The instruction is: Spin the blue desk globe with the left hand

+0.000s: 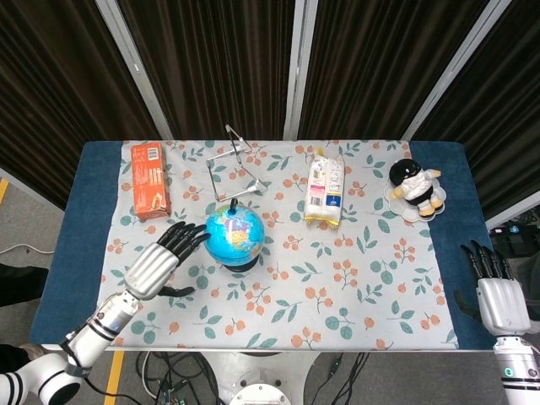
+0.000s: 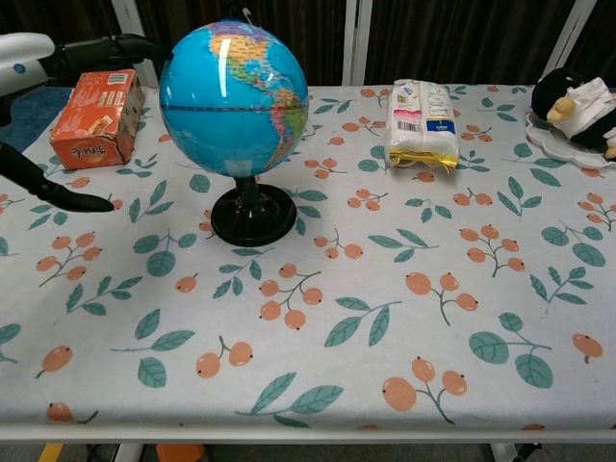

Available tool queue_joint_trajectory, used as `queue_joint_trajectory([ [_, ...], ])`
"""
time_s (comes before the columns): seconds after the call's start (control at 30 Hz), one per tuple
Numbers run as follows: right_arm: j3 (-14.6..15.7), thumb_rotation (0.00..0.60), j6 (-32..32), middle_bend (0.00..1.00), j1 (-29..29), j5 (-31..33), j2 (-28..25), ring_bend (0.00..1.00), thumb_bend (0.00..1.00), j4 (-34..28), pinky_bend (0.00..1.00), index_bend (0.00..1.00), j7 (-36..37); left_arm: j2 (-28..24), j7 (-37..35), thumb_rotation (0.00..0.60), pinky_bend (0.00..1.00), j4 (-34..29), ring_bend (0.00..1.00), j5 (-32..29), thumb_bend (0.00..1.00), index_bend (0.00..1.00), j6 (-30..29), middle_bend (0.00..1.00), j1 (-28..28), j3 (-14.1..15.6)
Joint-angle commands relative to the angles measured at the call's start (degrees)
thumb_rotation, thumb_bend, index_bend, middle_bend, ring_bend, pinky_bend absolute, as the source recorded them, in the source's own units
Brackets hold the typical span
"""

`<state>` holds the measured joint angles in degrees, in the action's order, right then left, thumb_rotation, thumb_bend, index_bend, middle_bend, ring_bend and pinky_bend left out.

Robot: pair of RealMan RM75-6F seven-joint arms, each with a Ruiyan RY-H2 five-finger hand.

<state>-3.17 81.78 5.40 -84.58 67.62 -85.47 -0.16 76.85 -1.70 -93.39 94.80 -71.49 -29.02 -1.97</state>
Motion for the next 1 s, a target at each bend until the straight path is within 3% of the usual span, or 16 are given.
queue_joint_trajectory([
  [0.03,0.0,0.6,0.0,0.0,0.0,0.1,0.0,0.0,0.27,0.0,0.0,0.0,0.0,-0.3,-1.1,0.6,0.0,1.4,0.0,-1.7,0.04,0.07,0.1,0.01,0.7,0.0],
  [0.47,-0.1,0.6,0.2,0.0,0.0,-0.1,-0.1,0.0,0.28,-0.2,0.0,0.0,-0.2,-1.1,-3.2,0.6,0.0,3.9,0.0,-4.5,0.04,0.07,-1.8,0.01,2.2,-1.1],
  [0.77,-0.1,0.6,0.1,0.0,0.1,-0.1,0.0,0.0,0.28,-0.3,0.0,0.0,-0.3,-1.9,-2.1,0.6,0.0,-0.3,0.0,2.1,0.04,0.07,-6.8,0.01,1.7,-1.7],
  [1.0,0.0,0.6,-0.1,0.0,0.1,0.0,0.1,0.0,0.28,0.0,0.0,0.0,0.0,-1.6,0.1,0.6,0.0,-4.0,0.0,6.4,0.04,0.07,-5.0,0.02,-0.4,-0.7],
])
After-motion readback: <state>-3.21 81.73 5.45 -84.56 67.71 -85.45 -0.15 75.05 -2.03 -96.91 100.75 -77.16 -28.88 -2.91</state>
